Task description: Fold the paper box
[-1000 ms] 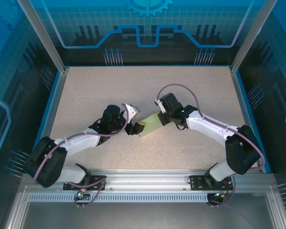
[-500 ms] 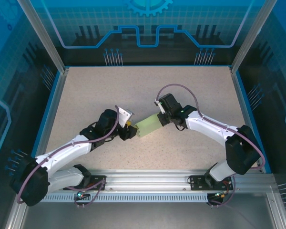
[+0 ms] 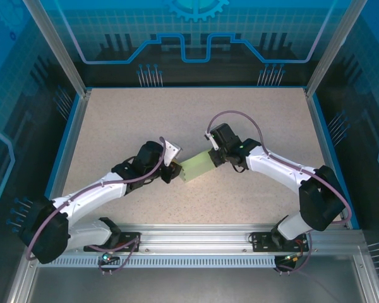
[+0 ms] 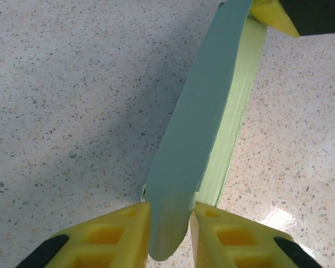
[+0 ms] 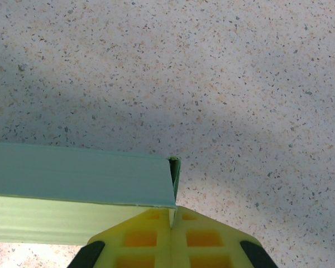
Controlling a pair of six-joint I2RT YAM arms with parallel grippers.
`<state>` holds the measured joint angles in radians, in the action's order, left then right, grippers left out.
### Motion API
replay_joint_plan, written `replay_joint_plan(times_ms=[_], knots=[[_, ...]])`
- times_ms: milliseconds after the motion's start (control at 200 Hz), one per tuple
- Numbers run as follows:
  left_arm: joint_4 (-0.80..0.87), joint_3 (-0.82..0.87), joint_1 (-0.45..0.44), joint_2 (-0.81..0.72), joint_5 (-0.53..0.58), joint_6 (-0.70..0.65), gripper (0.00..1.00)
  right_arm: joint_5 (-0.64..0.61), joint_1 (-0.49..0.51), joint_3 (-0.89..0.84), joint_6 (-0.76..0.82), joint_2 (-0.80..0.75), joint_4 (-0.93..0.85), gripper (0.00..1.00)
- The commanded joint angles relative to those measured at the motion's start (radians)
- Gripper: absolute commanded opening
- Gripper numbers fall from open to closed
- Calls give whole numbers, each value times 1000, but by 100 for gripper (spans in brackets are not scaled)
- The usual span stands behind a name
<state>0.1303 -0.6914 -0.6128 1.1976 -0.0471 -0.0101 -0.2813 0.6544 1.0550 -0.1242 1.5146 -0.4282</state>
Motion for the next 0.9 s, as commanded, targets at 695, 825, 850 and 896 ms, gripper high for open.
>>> replay_joint_plan(times_ms=[695, 825, 850, 896], knots=[[-15, -39, -55, 11, 61, 304, 10, -39, 47, -27, -90, -45, -23, 1], [-45, -39, -61, 13, 58, 392, 10, -42, 50, -39, -94, -45, -16, 0], [-46, -40, -62, 14, 59, 401, 10, -44, 50, -41, -94, -44, -15, 0], [-45, -45, -61, 16, 61, 419, 10, -45, 49, -45, -94, -45, -14, 1]])
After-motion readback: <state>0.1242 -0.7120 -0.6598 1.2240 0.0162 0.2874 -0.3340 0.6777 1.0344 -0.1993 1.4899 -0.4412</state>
